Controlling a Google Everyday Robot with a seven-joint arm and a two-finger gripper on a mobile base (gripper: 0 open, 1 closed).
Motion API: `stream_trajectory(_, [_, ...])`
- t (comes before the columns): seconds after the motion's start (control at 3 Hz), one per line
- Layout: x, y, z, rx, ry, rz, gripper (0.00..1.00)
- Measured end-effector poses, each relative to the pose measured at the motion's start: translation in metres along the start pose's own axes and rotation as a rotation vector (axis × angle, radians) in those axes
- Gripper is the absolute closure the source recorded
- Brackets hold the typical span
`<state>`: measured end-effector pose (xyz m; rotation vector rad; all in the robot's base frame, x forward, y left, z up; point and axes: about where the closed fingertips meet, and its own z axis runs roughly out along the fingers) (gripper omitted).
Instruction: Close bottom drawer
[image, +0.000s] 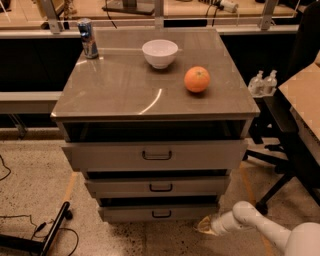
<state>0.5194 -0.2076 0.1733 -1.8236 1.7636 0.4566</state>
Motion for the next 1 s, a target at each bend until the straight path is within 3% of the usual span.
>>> stream_trajectory(0.33, [-0.009, 0.017, -0.030, -0.013, 0.067, 0.024, 1.00])
stream_trajectory(0.67, [-0.020, 0.031, -0.031, -0.040, 0.068, 0.029, 0.85])
stream_trajectory(1.0, [-0.021, 0.033, -0.030, -0.043, 0.066, 0.030, 0.63])
